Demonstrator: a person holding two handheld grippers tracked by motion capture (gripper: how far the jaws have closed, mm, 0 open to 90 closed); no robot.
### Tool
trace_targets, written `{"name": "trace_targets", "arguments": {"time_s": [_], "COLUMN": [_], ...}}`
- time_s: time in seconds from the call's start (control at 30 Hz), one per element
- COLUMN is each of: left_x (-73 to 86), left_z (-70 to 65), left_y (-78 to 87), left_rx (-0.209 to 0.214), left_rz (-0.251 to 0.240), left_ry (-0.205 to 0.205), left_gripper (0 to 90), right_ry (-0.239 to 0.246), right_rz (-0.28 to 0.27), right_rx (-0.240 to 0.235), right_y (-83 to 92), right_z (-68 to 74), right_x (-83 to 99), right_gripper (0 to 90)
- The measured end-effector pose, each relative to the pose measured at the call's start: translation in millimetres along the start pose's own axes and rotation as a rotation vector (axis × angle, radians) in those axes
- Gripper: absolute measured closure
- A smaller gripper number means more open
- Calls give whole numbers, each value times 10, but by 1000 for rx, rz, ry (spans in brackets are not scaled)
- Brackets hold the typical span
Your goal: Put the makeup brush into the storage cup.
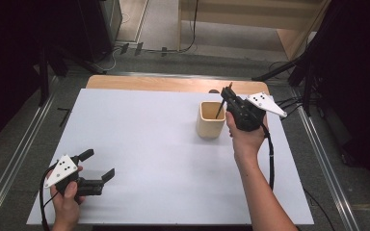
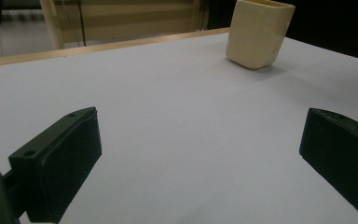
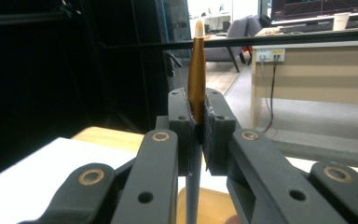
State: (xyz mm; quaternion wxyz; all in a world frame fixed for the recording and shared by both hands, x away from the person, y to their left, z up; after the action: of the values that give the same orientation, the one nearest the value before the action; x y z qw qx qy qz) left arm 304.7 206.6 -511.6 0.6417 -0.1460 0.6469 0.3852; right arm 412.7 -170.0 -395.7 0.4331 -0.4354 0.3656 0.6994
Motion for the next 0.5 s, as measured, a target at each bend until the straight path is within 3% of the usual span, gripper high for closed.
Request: {"name": "trace_targets", "arguments": {"time_s": [0.5], "left_x": [-3], "left_z": [-3], "left_y": [0], "left_rx": [3], "left_rz": [0], "left_ry": [1], "left_gripper": [0], "right_ry": [26], "right_rz": [80], "right_rx": [64], "right_y": [-223], "right_z": [-197], "right_x": [311], "right_gripper": [848]}}
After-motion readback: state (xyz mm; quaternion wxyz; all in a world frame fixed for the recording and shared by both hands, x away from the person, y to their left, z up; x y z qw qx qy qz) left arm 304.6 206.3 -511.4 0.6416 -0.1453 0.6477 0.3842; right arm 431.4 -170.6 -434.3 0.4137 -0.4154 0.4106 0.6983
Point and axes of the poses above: each handheld gripper's, and its own axes: y roughly backward along the jaws, x roughly out of its underside, z roughly to its left, the point moved 10 cm from there along -y, roughly forward along the jaws, and after that the axes turned 11 degrees about -y, right-handed, at the moved point
